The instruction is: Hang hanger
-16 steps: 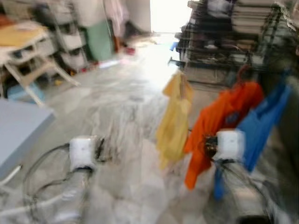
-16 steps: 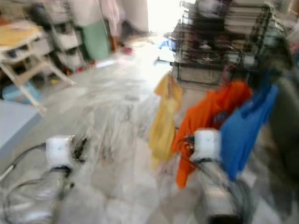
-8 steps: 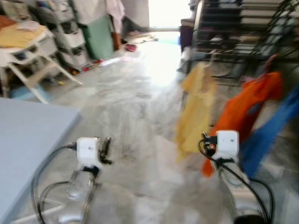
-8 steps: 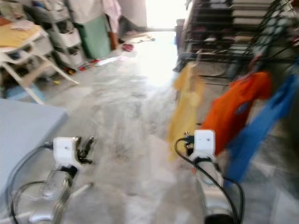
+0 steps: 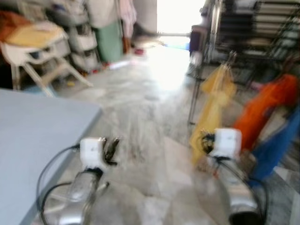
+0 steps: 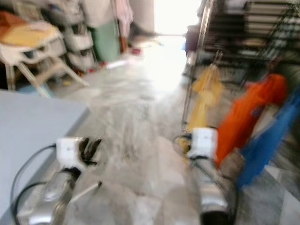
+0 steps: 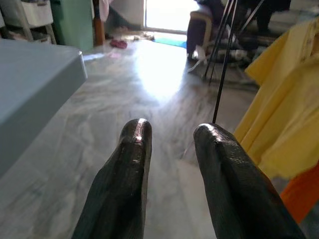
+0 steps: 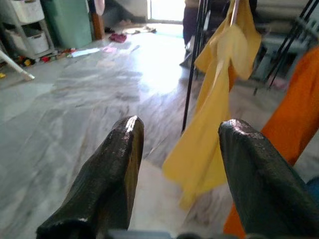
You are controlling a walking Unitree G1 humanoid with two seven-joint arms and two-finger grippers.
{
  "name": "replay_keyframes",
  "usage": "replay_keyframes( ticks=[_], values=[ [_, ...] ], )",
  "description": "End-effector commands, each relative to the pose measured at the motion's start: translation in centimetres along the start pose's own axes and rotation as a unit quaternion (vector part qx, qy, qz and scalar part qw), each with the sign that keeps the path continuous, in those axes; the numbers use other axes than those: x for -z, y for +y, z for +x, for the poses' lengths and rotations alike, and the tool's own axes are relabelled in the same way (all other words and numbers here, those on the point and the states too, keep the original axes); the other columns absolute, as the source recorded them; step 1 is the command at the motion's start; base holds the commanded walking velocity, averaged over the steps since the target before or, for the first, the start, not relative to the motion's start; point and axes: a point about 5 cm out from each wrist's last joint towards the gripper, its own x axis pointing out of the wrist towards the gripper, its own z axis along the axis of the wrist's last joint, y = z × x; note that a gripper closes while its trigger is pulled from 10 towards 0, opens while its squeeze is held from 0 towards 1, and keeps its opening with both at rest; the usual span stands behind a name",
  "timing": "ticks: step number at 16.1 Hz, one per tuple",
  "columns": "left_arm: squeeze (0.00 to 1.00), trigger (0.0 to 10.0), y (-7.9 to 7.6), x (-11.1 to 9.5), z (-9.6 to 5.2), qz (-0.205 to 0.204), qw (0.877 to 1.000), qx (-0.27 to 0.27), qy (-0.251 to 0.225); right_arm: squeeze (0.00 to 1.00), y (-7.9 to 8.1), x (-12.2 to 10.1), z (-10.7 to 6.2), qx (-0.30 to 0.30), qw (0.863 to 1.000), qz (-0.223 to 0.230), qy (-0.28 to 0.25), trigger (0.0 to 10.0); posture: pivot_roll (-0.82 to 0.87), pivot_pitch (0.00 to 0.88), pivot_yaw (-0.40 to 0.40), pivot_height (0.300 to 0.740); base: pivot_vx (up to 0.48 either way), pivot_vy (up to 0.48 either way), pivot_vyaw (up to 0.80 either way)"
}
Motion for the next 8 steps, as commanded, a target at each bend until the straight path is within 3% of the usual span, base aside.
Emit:
replay_keyframes(
  ticks=[1,8],
  values=[
    [0.00,10.0,-0.86,-0.84,0.64,-0.004,1.000,0.022,-0.015,0.00,-1.13,-0.10,0.05,0.016,1.000,-0.005,-0.003,10.0,-0.05,0.000,0.095,0.740,0.266,0.000,-0.43],
    [0.00,10.0,-1.64,-0.63,0.47,-0.002,0.999,0.039,-0.011,0.00,-0.97,-0.01,0.06,0.015,1.000,-0.009,-0.004,10.0,-0.05,0.000,0.097,0.740,0.400,0.000,0.00]
  ],
)
